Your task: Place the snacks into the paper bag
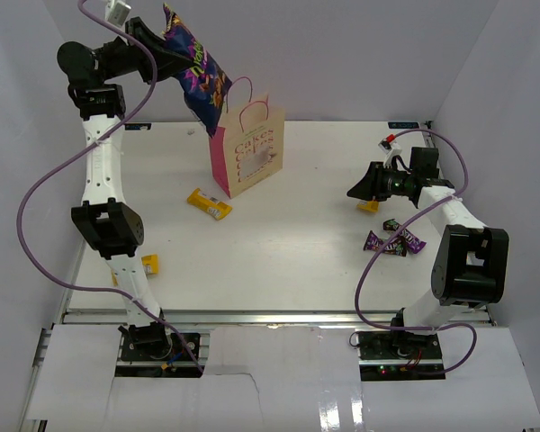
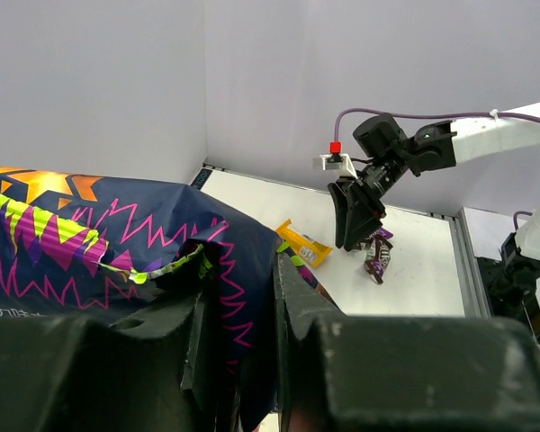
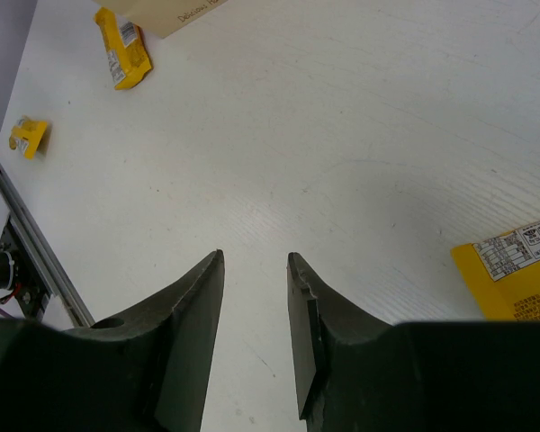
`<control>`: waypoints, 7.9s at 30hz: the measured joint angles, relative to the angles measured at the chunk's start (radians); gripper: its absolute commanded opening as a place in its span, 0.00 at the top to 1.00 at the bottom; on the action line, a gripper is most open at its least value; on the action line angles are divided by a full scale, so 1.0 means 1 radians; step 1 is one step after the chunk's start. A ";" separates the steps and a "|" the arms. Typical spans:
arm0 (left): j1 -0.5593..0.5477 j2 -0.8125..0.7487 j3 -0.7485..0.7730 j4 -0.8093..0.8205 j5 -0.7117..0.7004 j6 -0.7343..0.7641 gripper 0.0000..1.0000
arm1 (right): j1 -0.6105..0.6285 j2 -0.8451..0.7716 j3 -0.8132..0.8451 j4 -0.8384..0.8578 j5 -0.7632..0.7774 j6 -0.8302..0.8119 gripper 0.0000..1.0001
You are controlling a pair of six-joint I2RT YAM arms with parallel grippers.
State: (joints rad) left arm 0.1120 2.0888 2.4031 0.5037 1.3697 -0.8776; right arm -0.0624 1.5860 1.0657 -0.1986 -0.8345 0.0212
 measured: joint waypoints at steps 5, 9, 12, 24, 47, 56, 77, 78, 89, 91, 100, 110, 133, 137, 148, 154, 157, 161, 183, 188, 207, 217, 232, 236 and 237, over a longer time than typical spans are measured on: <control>0.007 -0.008 0.000 0.006 -0.011 0.003 1.00 | 0.000 0.000 0.000 0.000 0.000 0.000 0.60; 0.009 -0.013 0.000 0.015 -0.017 0.005 1.00 | 0.000 0.000 -0.002 0.000 0.000 0.000 0.60; 0.009 -0.018 0.000 0.021 -0.020 0.005 1.00 | 0.000 0.000 -0.002 0.000 0.000 0.000 0.60; 0.009 -0.053 -0.004 0.110 -0.019 -0.064 1.00 | 0.006 0.004 -0.017 0.005 0.000 0.000 0.60; -0.055 -0.020 -0.041 0.181 0.027 -0.119 1.00 | 0.011 0.006 -0.017 0.015 0.001 -0.002 0.60; -0.055 0.054 -0.055 0.179 0.030 -0.119 1.00 | 0.059 0.008 0.081 -0.113 -0.079 -0.298 0.51; -0.067 0.100 -0.054 0.181 0.031 -0.119 1.00 | 0.352 0.294 0.714 -0.018 -0.112 -0.691 0.13; -0.068 0.100 -0.054 0.181 0.032 -0.119 1.00 | 0.358 0.314 0.737 0.026 -0.115 -0.684 0.13; -0.068 0.100 -0.054 0.182 0.032 -0.126 1.00 | 0.449 0.565 1.073 0.137 -0.187 -0.793 0.21; -0.068 0.100 -0.054 0.181 0.032 -0.126 1.00 | 0.455 0.616 1.155 0.124 -0.190 -0.815 0.25; -0.068 0.100 -0.054 0.183 0.033 -0.132 1.00 | 0.472 0.651 1.177 -0.075 -0.165 -1.064 0.41; -0.071 0.100 -0.060 0.190 0.034 -0.145 1.00 | 0.528 0.640 1.140 -0.321 -0.066 -1.372 0.58; -0.171 0.100 -0.104 0.200 0.050 -0.137 1.00 | 0.547 0.447 0.901 -0.244 0.017 -1.382 0.92; -0.188 0.100 -0.104 0.200 0.057 -0.122 1.00 | 0.548 0.430 0.889 -0.245 0.002 -1.388 0.92; -0.175 0.100 -0.097 0.150 0.062 -0.049 1.00 | 0.555 0.353 0.785 -0.259 -0.039 -1.447 0.92; -0.170 0.102 -0.097 0.128 0.064 -0.011 1.00 | 0.555 0.337 0.768 -0.273 -0.053 -1.465 0.92; -0.170 0.109 -0.097 0.124 0.068 0.007 1.00 | 0.555 0.333 0.768 -0.273 -0.058 -1.466 0.92; -0.167 0.119 -0.097 0.109 0.087 0.029 1.00 | 0.555 0.333 0.768 -0.272 -0.058 -1.456 0.92; -0.141 0.122 -0.171 -0.079 0.058 0.351 1.00 | 0.555 0.333 0.768 -0.216 -0.001 -1.315 0.92; -0.141 0.122 -0.171 -0.098 0.048 0.395 1.00 | 0.555 0.333 0.768 -0.200 0.003 -1.283 0.92; -0.178 0.122 -0.175 -0.146 0.035 0.575 1.00 | 0.555 0.333 0.768 -0.153 -0.001 -1.182 0.92; -0.193 0.114 -0.261 -0.224 0.014 0.665 0.82 | 0.555 0.335 0.768 -0.088 0.052 -1.102 0.92; -0.221 -0.036 -0.282 -0.253 -0.097 0.705 0.53 | 0.561 0.358 0.745 -0.031 0.109 -1.081 0.92; -0.220 -0.151 -0.354 -0.248 -0.148 0.710 0.53 | 0.562 0.358 0.735 -0.015 0.116 -1.102 0.92; -0.220 -0.216 -0.419 -0.240 -0.181 0.713 0.53 | 0.562 0.358 0.735 -0.013 0.122 -1.106 0.92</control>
State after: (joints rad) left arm -0.1085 1.8732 1.9842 0.2638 1.1889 -0.1646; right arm 0.4995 1.9442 1.8008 -0.2119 -0.7128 -1.0843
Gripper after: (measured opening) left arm 0.468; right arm 0.079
